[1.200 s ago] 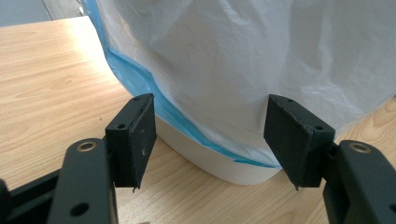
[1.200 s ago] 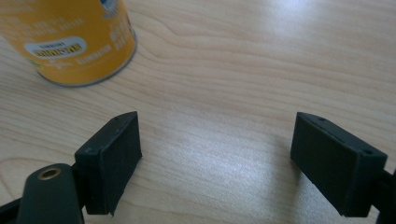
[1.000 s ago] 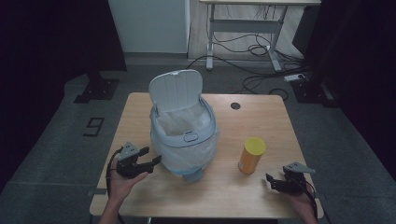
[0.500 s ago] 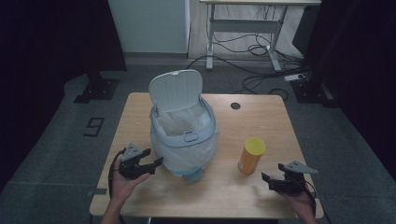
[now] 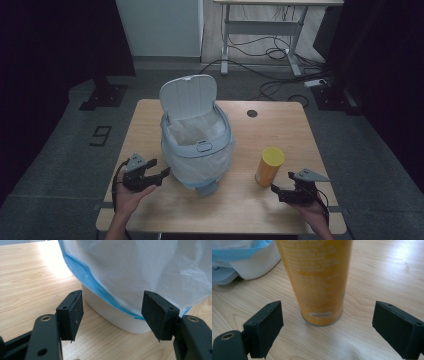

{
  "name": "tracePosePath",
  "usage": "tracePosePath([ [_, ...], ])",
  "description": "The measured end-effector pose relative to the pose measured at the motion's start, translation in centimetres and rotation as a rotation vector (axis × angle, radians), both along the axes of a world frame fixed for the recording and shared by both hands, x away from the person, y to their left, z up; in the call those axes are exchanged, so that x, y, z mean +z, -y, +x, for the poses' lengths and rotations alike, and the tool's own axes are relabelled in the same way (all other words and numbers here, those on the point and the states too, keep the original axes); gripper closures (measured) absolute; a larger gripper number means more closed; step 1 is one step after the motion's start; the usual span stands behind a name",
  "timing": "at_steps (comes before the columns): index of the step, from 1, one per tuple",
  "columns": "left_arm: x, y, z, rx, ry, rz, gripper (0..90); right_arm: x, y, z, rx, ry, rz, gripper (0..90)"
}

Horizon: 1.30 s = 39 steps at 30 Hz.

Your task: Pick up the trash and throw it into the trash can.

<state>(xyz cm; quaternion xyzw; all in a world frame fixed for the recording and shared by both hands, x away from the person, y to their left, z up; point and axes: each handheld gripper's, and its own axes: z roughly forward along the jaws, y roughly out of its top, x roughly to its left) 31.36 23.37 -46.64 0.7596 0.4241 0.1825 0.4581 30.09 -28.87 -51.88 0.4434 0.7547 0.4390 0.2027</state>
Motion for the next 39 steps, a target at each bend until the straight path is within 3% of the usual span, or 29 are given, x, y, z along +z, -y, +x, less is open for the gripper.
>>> tracePosePath([
  [11,-0.4,-0.3,0.0,0.008,-0.012,0.003,34.2,-0.2,-1.4,0.5,0.026,-0.001,-0.03,7.1],
  [25,-1.0,-1.0,0.2,0.019,-0.035,0.007,34.2,-0.8,-3.1,3.5,0.007,-0.002,-0.023,5.2],
  [33,-1.2,-1.0,0.3,0.024,-0.044,0.014,34.2,-0.8,-3.5,3.8,0.012,0.036,-0.014,14.6],
  [36,-1.3,-1.0,0.3,0.024,-0.044,0.016,34.3,-0.7,-3.4,3.8,0.007,0.048,-0.003,22.3],
  [39,-1.2,-1.1,0.2,0.025,-0.041,0.016,34.2,-0.6,-3.4,3.7,0.004,0.058,-0.025,23.3],
])
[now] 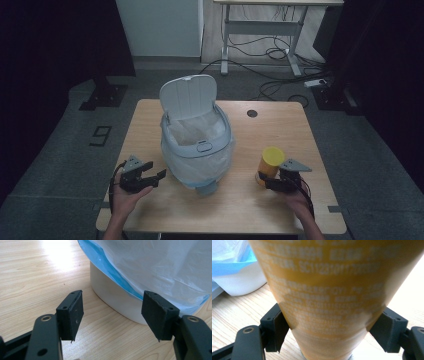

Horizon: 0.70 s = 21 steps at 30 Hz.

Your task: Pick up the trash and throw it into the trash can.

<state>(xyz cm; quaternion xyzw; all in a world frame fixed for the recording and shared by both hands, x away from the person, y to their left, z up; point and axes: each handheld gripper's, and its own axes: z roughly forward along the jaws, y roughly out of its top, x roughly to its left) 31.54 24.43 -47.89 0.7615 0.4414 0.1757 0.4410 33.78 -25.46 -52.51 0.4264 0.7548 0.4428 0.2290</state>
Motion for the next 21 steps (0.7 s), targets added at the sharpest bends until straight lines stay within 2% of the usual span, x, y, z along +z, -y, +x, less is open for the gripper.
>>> tracePosePath([
  [11,0.0,-0.2,0.0,0.002,-0.001,-0.003,34.3,0.3,0.4,-0.2,-0.008,0.0,-0.005,24.0],
  [21,0.0,-0.1,0.0,0.001,0.0,-0.004,34.3,1.8,0.8,-1.1,0.016,0.021,0.017,24.2],
])
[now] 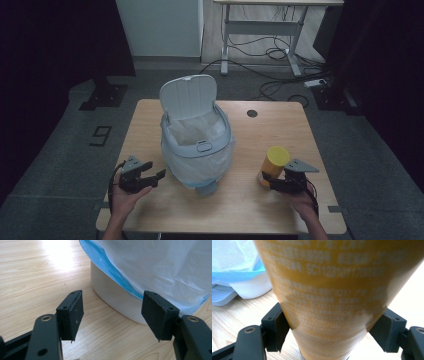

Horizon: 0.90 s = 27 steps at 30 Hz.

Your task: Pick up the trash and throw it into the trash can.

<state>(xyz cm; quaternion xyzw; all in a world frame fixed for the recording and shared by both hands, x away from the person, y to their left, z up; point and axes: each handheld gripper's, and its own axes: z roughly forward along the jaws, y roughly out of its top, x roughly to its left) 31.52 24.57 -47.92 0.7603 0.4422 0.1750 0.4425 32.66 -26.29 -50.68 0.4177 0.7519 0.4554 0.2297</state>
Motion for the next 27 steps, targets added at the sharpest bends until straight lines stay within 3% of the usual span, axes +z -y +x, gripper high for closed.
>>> tracePosePath([
  [22,0.1,-0.4,0.0,0.01,0.002,-0.009,34.4,3.6,-0.2,-1.1,0.046,0.047,0.048,24.3],
  [27,0.1,-0.5,0.0,0.015,0.0,-0.012,34.5,5.0,-0.3,-1.2,0.06,0.07,0.071,24.3],
])
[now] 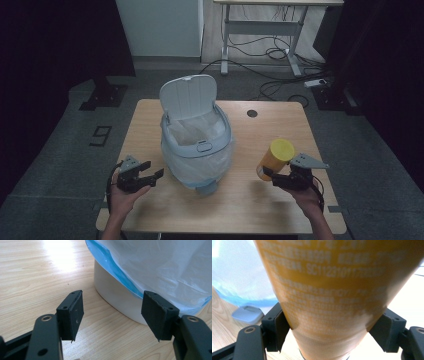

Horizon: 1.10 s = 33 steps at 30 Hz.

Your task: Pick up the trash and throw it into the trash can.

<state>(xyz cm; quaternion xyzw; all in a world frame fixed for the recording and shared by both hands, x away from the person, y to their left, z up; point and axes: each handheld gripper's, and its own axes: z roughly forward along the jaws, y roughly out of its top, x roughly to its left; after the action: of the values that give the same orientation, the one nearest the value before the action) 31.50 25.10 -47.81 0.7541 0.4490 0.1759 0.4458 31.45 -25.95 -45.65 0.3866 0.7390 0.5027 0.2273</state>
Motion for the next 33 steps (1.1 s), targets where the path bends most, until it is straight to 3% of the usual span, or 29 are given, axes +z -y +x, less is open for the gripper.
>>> tracePosePath([
  [18,-0.2,0.0,0.1,0.002,-0.01,0.0,34.6,4.7,-1.2,-0.3,0.048,0.056,0.013,24.3],
  [33,-0.3,0.1,0.2,0.0,-0.019,0.002,34.6,6.8,-1.8,-0.1,0.072,0.079,0.026,24.3],
])
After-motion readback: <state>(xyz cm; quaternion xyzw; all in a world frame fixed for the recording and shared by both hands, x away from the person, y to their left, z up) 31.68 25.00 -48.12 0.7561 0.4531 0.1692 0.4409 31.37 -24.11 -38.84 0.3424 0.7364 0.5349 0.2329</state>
